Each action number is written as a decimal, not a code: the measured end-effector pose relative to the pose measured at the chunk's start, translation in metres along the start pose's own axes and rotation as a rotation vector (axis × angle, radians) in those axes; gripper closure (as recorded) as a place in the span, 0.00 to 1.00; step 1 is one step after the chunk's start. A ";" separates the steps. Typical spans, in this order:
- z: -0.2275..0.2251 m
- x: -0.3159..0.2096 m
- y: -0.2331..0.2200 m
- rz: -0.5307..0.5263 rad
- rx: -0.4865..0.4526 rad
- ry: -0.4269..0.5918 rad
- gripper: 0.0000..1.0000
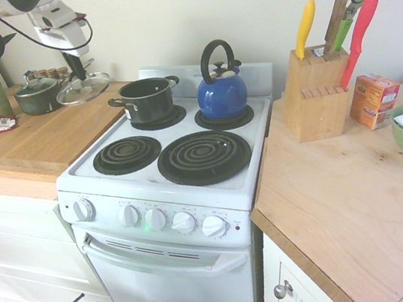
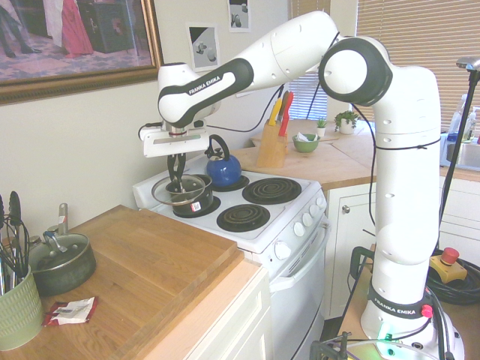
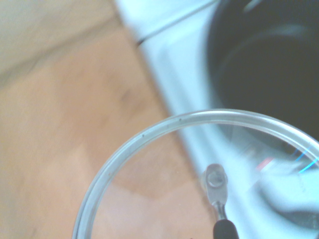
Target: Cover the lid of the pot
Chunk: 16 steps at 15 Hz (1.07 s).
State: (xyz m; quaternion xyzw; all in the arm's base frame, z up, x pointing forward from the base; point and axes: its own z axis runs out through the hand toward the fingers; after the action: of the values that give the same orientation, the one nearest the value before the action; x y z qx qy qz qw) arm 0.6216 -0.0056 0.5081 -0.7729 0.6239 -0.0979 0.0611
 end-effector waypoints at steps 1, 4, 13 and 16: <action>-0.001 0.019 -0.002 0.026 -0.002 -0.001 1.00; 0.015 0.066 -0.013 0.094 -0.018 -0.009 1.00; 0.051 0.113 -0.072 0.144 -0.045 -0.023 1.00; 0.059 0.127 -0.077 0.161 -0.049 -0.025 1.00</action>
State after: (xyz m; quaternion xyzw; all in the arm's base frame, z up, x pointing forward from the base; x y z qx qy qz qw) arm 0.7339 -0.1145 0.4770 -0.7225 0.6856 -0.0676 0.0577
